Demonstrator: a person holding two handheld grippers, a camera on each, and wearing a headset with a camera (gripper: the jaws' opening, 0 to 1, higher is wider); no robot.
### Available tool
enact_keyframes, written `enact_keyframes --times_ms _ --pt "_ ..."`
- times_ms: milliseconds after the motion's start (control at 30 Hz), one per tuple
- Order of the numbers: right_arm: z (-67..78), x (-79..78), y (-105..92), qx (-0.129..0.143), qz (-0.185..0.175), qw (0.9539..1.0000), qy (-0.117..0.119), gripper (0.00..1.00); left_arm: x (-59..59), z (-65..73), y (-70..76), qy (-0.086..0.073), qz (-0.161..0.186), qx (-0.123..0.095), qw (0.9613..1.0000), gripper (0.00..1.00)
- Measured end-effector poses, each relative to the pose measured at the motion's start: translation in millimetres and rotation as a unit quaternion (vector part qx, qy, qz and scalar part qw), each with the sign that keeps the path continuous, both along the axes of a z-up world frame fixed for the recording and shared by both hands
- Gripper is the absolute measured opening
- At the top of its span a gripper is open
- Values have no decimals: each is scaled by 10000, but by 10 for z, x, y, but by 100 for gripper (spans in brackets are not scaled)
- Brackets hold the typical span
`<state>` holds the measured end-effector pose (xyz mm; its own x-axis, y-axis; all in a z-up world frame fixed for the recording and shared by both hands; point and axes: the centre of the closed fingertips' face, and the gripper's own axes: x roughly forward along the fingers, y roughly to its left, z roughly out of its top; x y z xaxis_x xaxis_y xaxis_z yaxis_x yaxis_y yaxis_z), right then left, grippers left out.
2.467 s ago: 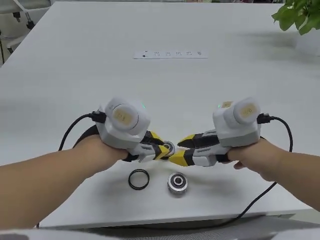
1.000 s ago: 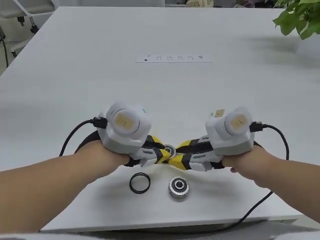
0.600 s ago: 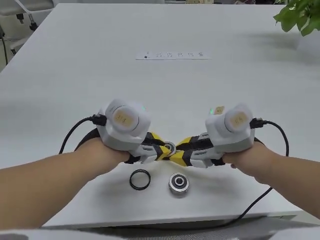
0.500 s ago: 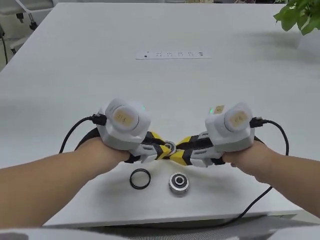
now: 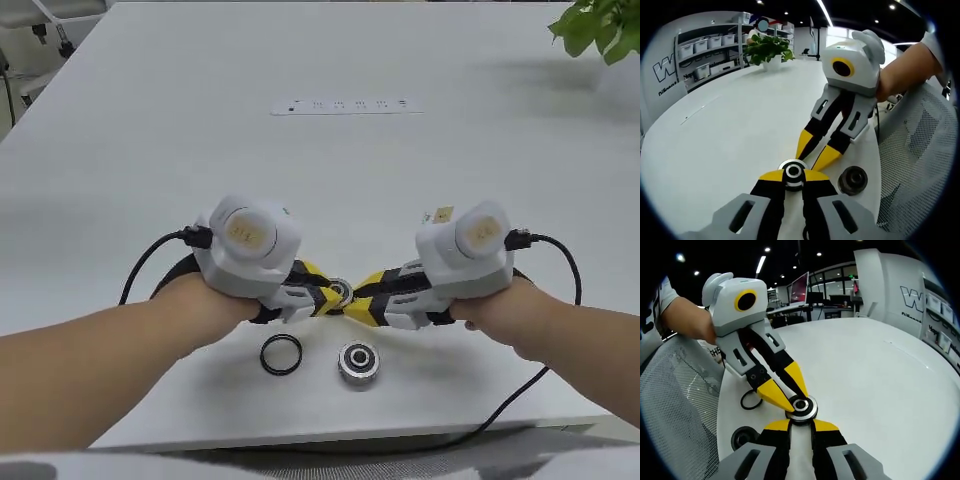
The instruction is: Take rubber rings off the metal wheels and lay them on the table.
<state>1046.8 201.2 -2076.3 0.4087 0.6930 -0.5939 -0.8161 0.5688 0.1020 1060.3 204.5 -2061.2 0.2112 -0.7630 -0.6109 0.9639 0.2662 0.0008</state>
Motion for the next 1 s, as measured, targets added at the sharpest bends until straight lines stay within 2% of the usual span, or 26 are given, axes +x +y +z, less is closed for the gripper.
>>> enact_keyframes --times_ms 533,833,1000 --pt "-3 -18 -22 60 -37 9999 88 6 4 0 -1 8 16 -5 10000 6" --pt "-9 -34 -33 198 -142 9994 263 1 6 1 1 12 24 0 10000 6" --pt "-25 -20 -45 187 -111 9994 261 0 5 1 5 9 30 -5 10000 6"
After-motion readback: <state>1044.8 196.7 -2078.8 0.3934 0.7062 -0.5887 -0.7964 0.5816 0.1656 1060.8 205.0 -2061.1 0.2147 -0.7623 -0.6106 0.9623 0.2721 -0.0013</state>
